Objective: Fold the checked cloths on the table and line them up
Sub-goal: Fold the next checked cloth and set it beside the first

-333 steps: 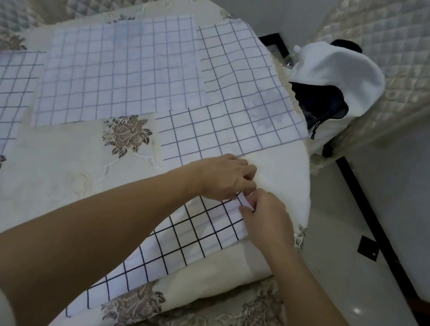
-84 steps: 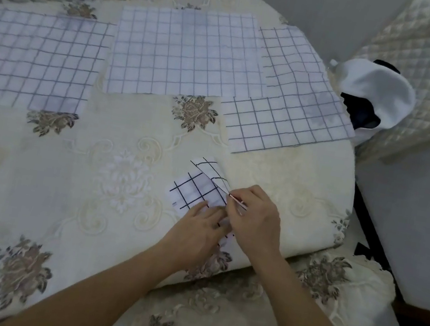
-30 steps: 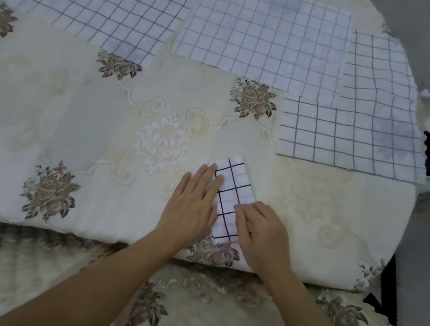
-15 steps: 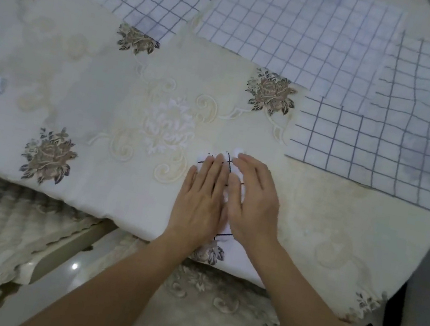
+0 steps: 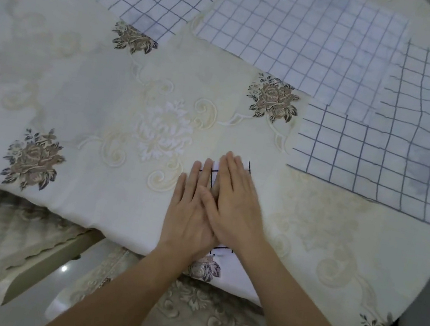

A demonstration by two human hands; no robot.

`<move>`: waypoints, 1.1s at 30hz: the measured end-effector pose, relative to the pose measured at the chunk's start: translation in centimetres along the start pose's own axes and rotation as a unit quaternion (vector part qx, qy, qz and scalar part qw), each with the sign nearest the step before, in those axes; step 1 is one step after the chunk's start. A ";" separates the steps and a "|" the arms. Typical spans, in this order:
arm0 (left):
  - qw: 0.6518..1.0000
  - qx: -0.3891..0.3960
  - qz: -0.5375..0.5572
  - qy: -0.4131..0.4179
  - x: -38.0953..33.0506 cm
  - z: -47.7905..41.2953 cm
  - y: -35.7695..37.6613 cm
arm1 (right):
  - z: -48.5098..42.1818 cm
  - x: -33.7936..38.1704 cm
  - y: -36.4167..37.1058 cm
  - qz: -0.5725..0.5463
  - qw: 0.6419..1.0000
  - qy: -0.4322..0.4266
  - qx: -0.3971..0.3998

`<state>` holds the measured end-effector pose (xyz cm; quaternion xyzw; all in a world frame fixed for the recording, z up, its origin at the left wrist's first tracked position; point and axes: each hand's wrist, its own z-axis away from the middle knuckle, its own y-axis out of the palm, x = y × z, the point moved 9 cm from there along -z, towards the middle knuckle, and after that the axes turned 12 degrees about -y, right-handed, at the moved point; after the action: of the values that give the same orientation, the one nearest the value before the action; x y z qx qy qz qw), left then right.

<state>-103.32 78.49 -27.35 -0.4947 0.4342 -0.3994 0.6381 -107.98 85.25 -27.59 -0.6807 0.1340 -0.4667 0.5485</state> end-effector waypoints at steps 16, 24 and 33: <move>1.000 -0.014 0.010 -0.026 2.6 -0.2 -1.0 | 5.0 -4.7 -5.6 0.036 0.970 0.075 -0.229; 1.000 -0.003 0.018 -0.001 0.6 -0.8 0.4 | 1.8 0.0 -2.3 0.099 0.986 -0.082 -0.107; 1.000 -0.007 -0.025 0.010 0.9 -1.1 0.7 | 3.1 -4.1 -1.8 0.205 0.979 -0.015 -0.012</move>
<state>-104.01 77.45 -28.28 -0.5061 0.4304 -0.4173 0.6201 -108.27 90.66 -27.93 -0.6521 0.2678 -0.3326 0.6264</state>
